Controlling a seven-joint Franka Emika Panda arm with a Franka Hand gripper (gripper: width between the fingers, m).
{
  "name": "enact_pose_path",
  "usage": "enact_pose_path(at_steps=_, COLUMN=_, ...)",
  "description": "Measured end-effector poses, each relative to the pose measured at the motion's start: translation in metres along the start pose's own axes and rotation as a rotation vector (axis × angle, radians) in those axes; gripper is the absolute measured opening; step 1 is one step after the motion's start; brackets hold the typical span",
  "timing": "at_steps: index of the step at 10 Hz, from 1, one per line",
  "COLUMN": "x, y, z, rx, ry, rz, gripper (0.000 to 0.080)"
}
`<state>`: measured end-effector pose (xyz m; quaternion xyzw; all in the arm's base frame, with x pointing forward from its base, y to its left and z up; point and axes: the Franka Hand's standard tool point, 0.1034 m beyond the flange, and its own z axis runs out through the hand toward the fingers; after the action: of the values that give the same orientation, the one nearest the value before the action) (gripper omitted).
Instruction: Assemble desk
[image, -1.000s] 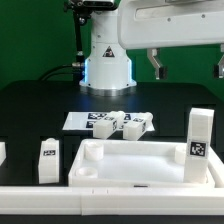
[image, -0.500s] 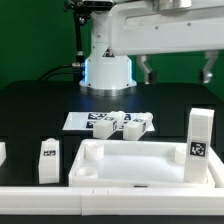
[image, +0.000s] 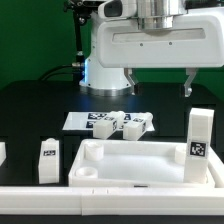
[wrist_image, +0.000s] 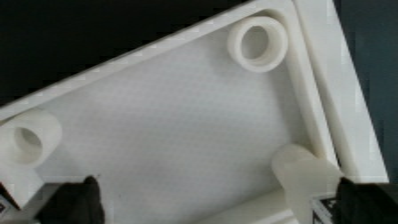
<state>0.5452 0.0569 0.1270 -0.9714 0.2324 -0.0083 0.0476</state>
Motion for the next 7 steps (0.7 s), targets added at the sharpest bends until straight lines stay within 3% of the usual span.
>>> enact_pose_path(at_steps=2, x=-0.007, y=0.021, z=0.014, rx=-0.032, ry=-0.062, rz=0.006, gripper=0.0649)
enact_pose_path(at_steps=4, x=-0.026, y=0.043, z=0.020, rx=-0.067, ry=-0.253, rz=-0.111, gripper=0.0649)
enact_pose_path(at_steps=5, x=-0.026, y=0.048, z=0.024, rx=-0.067, ry=-0.275, rz=-0.145, gripper=0.0649)
enact_pose_path(at_steps=6, x=-0.023, y=0.049, z=0.018, rx=-0.062, ry=-0.302, rz=-0.155, gripper=0.0649)
enact_pose_path(at_steps=7, x=-0.027, y=0.053, z=0.017, rx=-0.075, ry=-0.388, rz=-0.145, gripper=0.0649)
